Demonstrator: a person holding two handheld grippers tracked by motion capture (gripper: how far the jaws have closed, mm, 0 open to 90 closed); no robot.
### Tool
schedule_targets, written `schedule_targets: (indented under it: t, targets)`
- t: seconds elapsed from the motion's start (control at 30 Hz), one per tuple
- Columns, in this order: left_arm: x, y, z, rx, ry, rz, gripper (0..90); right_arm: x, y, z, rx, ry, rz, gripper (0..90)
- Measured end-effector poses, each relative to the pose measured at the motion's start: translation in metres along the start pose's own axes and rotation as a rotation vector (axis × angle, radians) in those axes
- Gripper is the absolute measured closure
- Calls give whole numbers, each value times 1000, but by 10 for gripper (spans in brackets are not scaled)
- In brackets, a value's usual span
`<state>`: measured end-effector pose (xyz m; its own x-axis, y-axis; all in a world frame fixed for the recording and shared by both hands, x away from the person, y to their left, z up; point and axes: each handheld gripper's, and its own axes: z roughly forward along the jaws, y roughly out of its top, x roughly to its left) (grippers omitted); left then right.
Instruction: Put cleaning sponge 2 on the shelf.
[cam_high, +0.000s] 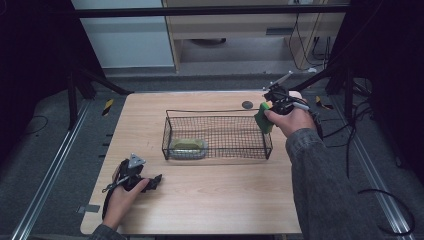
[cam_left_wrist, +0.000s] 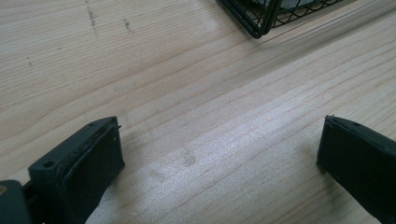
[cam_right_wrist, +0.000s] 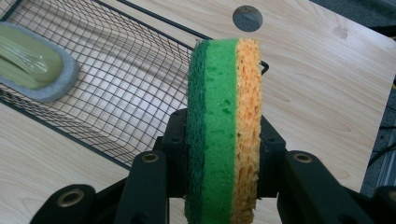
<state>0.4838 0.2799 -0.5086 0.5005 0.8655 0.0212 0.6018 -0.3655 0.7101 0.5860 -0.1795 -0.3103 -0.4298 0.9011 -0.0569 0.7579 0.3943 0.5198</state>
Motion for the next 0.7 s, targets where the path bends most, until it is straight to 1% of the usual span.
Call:
schedule_targets:
  t: [0.1, 0.17, 0.23, 0.3, 0.4, 0.57, 0.7]
  targets:
    - [0, 0, 0, 0, 0, 0, 0, 1, 1, 5, 3, 9, 1, 649]
    - [0, 0, 0, 0, -1, 0, 0, 1, 1, 11, 8, 9, -12, 649]
    - [0, 0, 0, 0, -1, 1, 0, 3, 1, 17, 20, 16, -12, 648]
    - [0, 0, 0, 0, -3, 2, 0, 4, 0, 23, 34, 16, -26, 648]
    - [0, 0, 0, 0, -5, 4, 0, 3, -1, 31, 43, 14, -30, 648]
    - [0, 0, 0, -1, -5, 4, 0, 0, -2, 40, 52, 26, -18, 648]
    - [1, 0, 0, -1, -6, 4, 0, 0, -3, 47, 61, 26, -14, 648]
